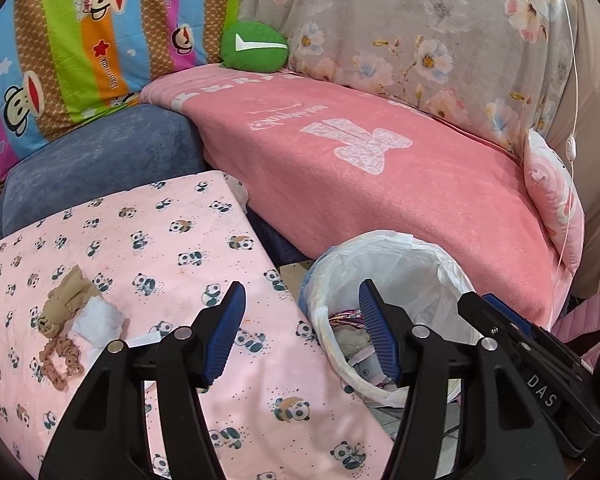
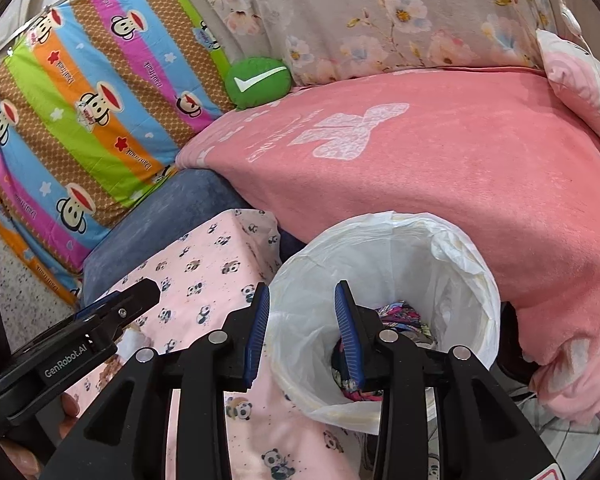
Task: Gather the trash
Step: 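Move both tools back over the scrunchie and white hotel card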
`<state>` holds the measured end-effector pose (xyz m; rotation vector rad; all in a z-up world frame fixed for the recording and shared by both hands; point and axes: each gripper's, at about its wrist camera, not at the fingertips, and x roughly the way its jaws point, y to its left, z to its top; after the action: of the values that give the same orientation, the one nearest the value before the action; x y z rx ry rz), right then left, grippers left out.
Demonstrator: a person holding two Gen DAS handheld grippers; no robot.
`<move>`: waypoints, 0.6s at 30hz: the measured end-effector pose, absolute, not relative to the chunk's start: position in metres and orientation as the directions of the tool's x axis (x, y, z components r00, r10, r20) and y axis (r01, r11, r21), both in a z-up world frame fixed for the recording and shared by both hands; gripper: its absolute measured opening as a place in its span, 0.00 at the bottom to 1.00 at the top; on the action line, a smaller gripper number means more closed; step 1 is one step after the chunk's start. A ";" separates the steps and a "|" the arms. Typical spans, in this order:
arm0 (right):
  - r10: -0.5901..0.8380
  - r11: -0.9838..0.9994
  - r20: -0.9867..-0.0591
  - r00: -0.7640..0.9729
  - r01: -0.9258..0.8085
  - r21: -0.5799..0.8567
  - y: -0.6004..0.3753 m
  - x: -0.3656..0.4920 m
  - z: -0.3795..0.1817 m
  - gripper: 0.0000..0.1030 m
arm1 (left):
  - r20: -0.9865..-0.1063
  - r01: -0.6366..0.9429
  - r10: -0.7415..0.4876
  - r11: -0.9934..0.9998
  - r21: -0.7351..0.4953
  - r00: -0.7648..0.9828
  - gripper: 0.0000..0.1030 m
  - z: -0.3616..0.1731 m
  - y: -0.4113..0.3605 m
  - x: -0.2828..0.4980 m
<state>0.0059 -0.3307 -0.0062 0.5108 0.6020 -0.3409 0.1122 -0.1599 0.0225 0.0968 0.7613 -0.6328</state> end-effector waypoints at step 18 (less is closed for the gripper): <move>-0.063 0.891 -0.631 0.774 0.328 0.313 -0.254 0.037 -0.006 0.42 | -0.689 0.441 -0.418 0.884 -0.157 0.592 0.55 0.008 -0.081 0.130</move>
<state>0.0374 -0.2536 -0.0058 0.4267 0.6564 -0.2185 0.1299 -0.0812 0.0078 0.0316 0.7929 -0.4997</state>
